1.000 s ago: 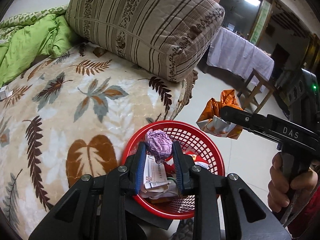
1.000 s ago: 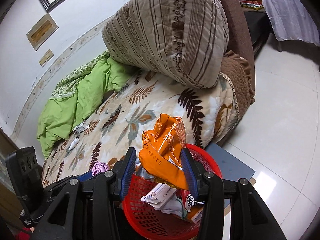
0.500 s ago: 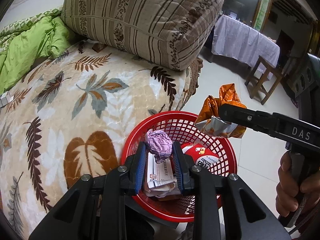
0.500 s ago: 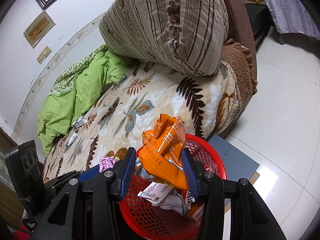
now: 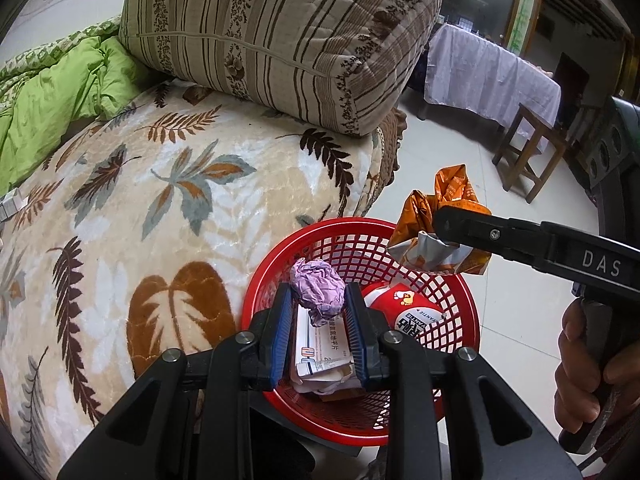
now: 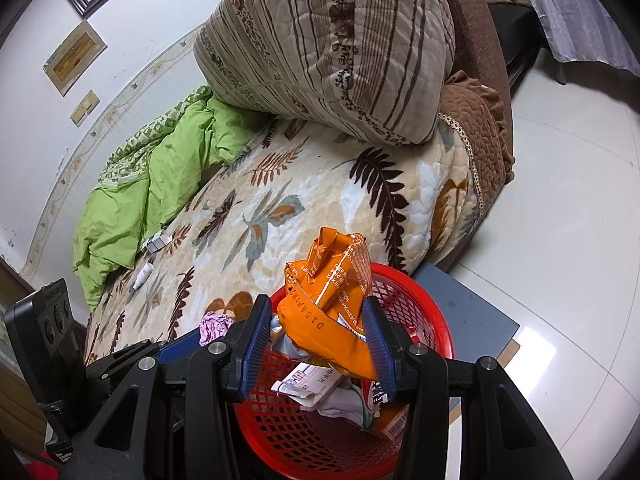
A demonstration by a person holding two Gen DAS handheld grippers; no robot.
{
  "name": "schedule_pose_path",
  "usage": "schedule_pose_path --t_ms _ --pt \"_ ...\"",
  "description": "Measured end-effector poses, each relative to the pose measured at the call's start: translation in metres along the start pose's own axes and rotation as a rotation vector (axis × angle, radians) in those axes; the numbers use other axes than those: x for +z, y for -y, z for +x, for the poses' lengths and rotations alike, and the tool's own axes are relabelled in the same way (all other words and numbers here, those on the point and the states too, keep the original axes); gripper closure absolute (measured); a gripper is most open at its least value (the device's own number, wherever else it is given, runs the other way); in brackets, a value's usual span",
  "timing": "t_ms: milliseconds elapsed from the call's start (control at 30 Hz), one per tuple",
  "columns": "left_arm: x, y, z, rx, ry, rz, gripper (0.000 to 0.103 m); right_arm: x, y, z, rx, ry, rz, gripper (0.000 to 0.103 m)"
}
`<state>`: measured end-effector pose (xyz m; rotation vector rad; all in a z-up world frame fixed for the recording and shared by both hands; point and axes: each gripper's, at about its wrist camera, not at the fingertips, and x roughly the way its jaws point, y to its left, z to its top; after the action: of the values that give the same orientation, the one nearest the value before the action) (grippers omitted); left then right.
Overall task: Collect trash
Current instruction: 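Drop the pink tissue from the left tool while the right tool drops the orange bag into the basket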
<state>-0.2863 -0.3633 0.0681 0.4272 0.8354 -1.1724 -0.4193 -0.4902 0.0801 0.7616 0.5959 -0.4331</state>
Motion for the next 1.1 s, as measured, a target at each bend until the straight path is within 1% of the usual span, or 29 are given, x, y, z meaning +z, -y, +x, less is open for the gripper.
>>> schedule_pose_path --t_ms 567,833,933,967,1000,1067,1100 --pt "-0.0013 0.0026 0.0045 -0.001 -0.007 0.012 0.077 -0.0025 0.0044 0.0036 -0.002 -0.009 0.006 0.053" --pt "-0.0016 0.0044 0.0073 -0.010 -0.012 0.014 0.076 -0.0037 0.0056 0.0055 -0.007 -0.020 0.014 0.051" --pt "-0.0015 0.0047 0.0085 -0.010 -0.016 0.013 0.075 -0.0038 0.0056 0.0052 -0.009 -0.021 0.014 0.048" --pt "-0.0015 0.0048 0.0087 -0.012 -0.016 0.014 0.074 -0.0038 0.0055 0.0051 -0.010 -0.021 0.014 0.048" --pt "-0.0013 0.0049 0.0085 -0.011 -0.016 0.015 0.071 -0.0042 0.0057 0.0050 -0.011 -0.020 0.014 0.048" --pt "-0.0012 0.0047 0.0080 -0.008 -0.013 0.014 0.062 -0.0037 0.0059 0.0055 -0.011 -0.023 0.014 0.047" --pt "-0.0007 0.0050 0.0072 -0.008 -0.010 0.014 0.061 -0.0036 0.0057 0.0051 -0.013 -0.022 0.015 0.047"
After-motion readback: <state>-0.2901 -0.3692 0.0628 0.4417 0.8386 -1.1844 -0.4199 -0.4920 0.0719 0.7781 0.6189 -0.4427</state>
